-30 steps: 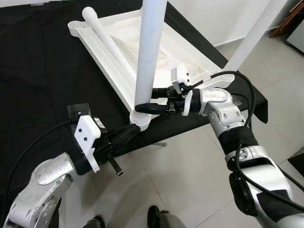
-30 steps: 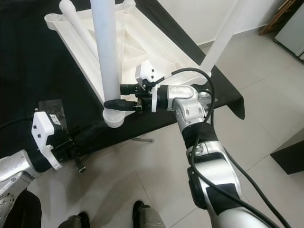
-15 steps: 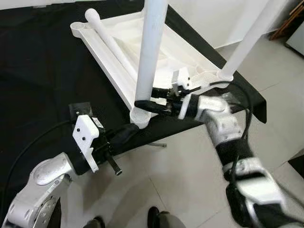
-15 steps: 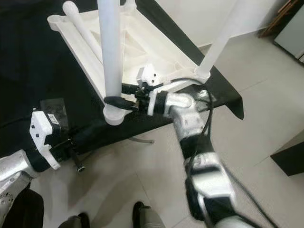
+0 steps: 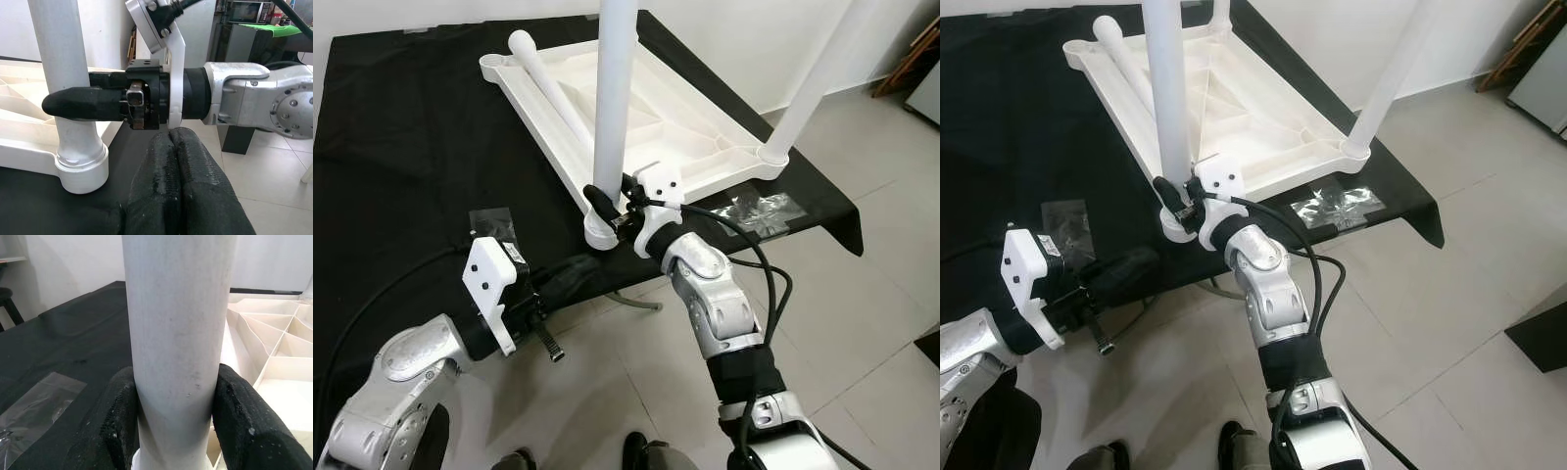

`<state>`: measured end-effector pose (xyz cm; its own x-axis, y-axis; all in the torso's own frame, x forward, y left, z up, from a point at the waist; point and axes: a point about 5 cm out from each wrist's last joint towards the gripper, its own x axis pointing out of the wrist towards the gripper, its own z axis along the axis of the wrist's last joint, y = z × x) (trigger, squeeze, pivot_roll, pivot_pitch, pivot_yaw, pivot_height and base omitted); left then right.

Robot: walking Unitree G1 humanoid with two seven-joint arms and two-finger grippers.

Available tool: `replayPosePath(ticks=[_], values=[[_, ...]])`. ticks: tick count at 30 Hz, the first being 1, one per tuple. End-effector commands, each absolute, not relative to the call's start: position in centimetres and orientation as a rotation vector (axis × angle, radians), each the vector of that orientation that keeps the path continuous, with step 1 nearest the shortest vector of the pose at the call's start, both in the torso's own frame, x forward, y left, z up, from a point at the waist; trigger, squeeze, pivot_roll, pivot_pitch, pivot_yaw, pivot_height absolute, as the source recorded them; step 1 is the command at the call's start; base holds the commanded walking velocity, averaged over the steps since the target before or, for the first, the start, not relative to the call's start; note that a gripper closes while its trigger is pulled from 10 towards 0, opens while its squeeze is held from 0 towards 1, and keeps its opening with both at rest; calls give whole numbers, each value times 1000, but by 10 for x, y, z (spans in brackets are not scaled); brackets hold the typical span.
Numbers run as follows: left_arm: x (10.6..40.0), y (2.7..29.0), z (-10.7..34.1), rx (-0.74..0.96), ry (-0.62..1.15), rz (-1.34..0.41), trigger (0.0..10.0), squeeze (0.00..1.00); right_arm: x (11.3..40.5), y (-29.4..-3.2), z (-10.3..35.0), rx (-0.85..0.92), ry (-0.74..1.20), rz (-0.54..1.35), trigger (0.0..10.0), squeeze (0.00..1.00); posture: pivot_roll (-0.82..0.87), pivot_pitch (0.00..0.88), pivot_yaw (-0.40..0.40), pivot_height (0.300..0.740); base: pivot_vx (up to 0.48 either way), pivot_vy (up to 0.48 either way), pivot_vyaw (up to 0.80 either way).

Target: Building children table

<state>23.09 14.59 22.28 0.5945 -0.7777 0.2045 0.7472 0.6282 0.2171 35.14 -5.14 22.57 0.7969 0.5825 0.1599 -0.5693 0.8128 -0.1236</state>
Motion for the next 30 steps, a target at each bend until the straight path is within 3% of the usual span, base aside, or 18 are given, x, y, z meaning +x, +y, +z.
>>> replayPosePath(ticks=[1, 6, 7, 16, 17, 23, 30], values=[[229, 144, 219, 103, -281, -904, 10000, 0, 352, -54, 205, -86, -72, 589, 10000, 0, 41, 276, -104, 740, 0, 0, 0], [230, 144, 220, 102, -286, -894, 10000, 0, 354, -54, 215, -109, -99, 608, 10000, 0, 42, 276, -106, 740, 0, 0, 0], [230, 144, 221, 102, -287, -893, 10000, 0, 356, -55, 222, -105, -119, 641, 10000, 1000, 43, 276, -106, 740, 0, 0, 0], [230, 144, 221, 103, -289, -892, 10000, 0, 361, -61, 266, -159, -268, 994, 10000, 1000, 48, 274, -109, 740, 0, 0, 0], [230, 144, 221, 105, -289, -892, 10000, 0, 358, -60, 270, -212, -286, 1086, 10000, 0, 53, 273, -107, 740, 0, 0, 0], [229, 145, 221, 110, -288, -887, 10000, 0, 359, -65, 271, -333, -240, 1298, 10000, 0, 65, 274, -110, 740, 0, 0, 0], [227, 153, 222, 131, -282, -859, 10000, 0, 362, -68, 267, -326, -186, 1422, 10000, 0, 87, 281, -109, 740, 0, 0, 0]])
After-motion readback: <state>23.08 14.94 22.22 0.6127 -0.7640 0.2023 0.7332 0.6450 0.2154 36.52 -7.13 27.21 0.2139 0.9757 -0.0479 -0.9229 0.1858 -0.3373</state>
